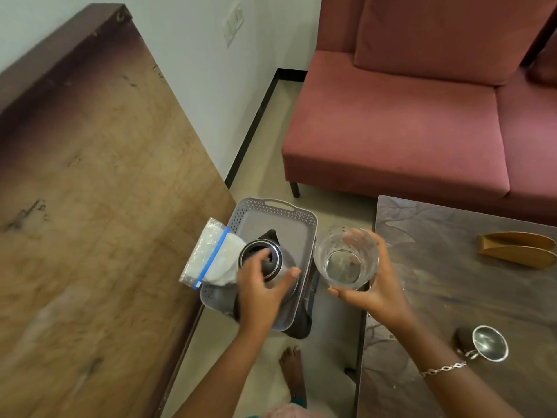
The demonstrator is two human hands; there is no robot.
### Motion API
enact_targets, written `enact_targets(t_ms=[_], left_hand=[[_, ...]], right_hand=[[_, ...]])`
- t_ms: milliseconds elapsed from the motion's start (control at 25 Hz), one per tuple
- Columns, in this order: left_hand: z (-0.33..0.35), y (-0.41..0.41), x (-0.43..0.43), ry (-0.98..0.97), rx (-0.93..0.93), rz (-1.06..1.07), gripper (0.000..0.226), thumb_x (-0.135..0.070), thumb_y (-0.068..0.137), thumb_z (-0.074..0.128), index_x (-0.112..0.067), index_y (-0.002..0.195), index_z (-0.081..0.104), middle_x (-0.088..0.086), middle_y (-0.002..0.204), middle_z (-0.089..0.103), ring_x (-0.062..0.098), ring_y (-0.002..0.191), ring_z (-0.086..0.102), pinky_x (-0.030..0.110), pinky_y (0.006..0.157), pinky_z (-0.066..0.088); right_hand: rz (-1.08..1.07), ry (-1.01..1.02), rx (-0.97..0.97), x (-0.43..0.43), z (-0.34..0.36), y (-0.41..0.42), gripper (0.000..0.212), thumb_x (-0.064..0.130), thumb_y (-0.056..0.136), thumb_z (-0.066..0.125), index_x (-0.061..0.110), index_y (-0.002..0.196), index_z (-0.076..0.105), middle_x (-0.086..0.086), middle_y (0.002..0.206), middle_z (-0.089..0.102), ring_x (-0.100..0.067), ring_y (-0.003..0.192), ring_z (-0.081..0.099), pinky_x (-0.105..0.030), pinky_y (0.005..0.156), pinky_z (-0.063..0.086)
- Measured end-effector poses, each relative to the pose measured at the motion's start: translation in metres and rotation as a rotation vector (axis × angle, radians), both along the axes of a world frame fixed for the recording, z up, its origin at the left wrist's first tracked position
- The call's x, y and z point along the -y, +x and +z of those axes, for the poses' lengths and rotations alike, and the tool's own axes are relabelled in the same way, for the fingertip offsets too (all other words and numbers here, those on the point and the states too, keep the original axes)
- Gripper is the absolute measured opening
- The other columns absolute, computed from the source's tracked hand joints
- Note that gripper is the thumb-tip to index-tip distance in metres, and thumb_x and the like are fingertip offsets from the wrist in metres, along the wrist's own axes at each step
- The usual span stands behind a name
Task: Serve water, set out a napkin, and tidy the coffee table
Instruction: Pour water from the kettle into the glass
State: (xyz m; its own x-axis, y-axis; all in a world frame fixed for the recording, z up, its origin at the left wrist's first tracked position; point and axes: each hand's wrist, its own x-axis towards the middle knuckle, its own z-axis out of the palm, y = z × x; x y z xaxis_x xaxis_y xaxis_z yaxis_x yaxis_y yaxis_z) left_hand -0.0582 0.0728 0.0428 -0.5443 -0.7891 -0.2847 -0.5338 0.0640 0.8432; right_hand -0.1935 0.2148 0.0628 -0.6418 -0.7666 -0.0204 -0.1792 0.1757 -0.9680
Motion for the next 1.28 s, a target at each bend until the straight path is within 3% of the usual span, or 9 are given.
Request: enact_targets(t_ms=[80, 160, 240, 360, 480, 800, 960, 1120, 1280], left_hand=[[-0.028, 0.019, 0.019, -0.108, 0.255, 0.171, 0.091, -0.048, 0.06, 0.079, -0.007, 0.132, 0.041, 0.014, 0.134, 0.049, 0.029, 0.127, 0.044, 0.042, 0.106, 0.037], [-0.062, 0.033, 0.037, 0.074, 0.4, 0.113, 0.099, -0.045, 0.05, 0.085, -0.007, 0.13, 0.041, 0.016, 0.131, 0.052, 0.033, 0.123, 0.048, 0.048, 0.104, 0.04], [-0.091, 0.043, 0.046, 0.235, 0.5, 0.04, 0.084, -0.04, 0.047, 0.084, -0.008, 0.117, 0.05, 0.014, 0.117, 0.062, 0.034, 0.11, 0.057, 0.051, 0.097, 0.045], [-0.099, 0.048, 0.043, 0.319, 0.43, 0.126, 0.042, -0.002, 0.068, 0.074, 0.003, 0.107, 0.059, 0.021, 0.097, 0.066, 0.037, 0.093, 0.061, 0.041, 0.082, 0.05], [-0.1, 0.05, 0.04, 0.378, 0.259, 0.191, 0.032, 0.013, 0.074, 0.06, 0.008, 0.105, 0.059, 0.017, 0.088, 0.061, 0.035, 0.085, 0.058, 0.031, 0.069, 0.045], [-0.033, 0.032, 0.04, 0.281, 0.112, 0.238, 0.032, 0.02, 0.069, 0.057, -0.012, 0.069, 0.058, 0.009, 0.065, 0.056, 0.023, 0.065, 0.05, 0.03, 0.067, 0.046], [0.021, 0.03, 0.054, 0.185, 0.04, 0.19, 0.02, 0.002, 0.036, 0.053, -0.009, 0.053, 0.058, 0.009, 0.05, 0.052, 0.025, 0.055, 0.047, 0.025, 0.056, 0.039], [0.098, 0.019, 0.036, 0.023, -0.116, -0.077, 0.017, -0.001, 0.031, 0.052, -0.012, 0.044, 0.052, -0.006, 0.034, 0.044, 0.004, 0.036, 0.039, 0.011, 0.039, 0.033], [0.15, 0.014, 0.022, -0.095, -0.11, -0.326, 0.023, -0.025, 0.024, 0.059, -0.017, 0.045, 0.06, -0.003, 0.039, 0.048, 0.011, 0.041, 0.044, 0.017, 0.045, 0.037]], right_hand=[[-0.014, 0.027, 0.001, -0.005, -0.004, 0.001, 0.092, 0.041, 0.049, 0.078, 0.041, 0.126, 0.029, 0.037, 0.117, 0.044, 0.005, 0.116, 0.046, -0.008, 0.09, 0.041], [-0.02, 0.039, -0.015, -0.009, -0.005, 0.002, 0.09, 0.042, 0.049, 0.078, 0.045, 0.123, 0.028, 0.036, 0.117, 0.044, 0.005, 0.115, 0.046, -0.008, 0.09, 0.041], [-0.027, 0.044, -0.012, -0.014, -0.007, 0.003, 0.088, 0.042, 0.049, 0.078, 0.049, 0.121, 0.029, 0.036, 0.117, 0.045, 0.005, 0.115, 0.047, -0.007, 0.091, 0.04], [-0.044, 0.046, -0.017, -0.022, -0.006, 0.005, 0.087, 0.041, 0.049, 0.077, 0.046, 0.121, 0.029, 0.039, 0.116, 0.045, 0.008, 0.114, 0.047, -0.004, 0.09, 0.038], [-0.059, 0.047, -0.015, -0.031, -0.006, 0.006, 0.086, 0.042, 0.049, 0.076, 0.042, 0.122, 0.03, 0.039, 0.116, 0.045, 0.009, 0.113, 0.047, -0.002, 0.088, 0.037], [-0.142, 0.023, -0.022, -0.073, 0.003, 0.001, 0.086, 0.041, 0.047, 0.078, 0.06, 0.116, 0.031, 0.033, 0.118, 0.047, 0.004, 0.113, 0.049, -0.008, 0.092, 0.041], [-0.136, 0.016, -0.046, -0.08, 0.0, -0.005, 0.086, 0.043, 0.049, 0.078, 0.054, 0.12, 0.03, 0.026, 0.122, 0.047, -0.003, 0.117, 0.049, -0.019, 0.097, 0.043], [-0.16, 0.016, -0.064, -0.104, 0.006, -0.008, 0.087, 0.043, 0.05, 0.078, 0.047, 0.122, 0.03, 0.029, 0.122, 0.046, -0.003, 0.117, 0.048, -0.022, 0.098, 0.042], [-0.183, 0.018, -0.064, -0.123, 0.012, -0.01, 0.088, 0.044, 0.051, 0.077, 0.035, 0.125, 0.031, 0.024, 0.123, 0.045, 0.003, 0.117, 0.045, -0.019, 0.097, 0.04]])
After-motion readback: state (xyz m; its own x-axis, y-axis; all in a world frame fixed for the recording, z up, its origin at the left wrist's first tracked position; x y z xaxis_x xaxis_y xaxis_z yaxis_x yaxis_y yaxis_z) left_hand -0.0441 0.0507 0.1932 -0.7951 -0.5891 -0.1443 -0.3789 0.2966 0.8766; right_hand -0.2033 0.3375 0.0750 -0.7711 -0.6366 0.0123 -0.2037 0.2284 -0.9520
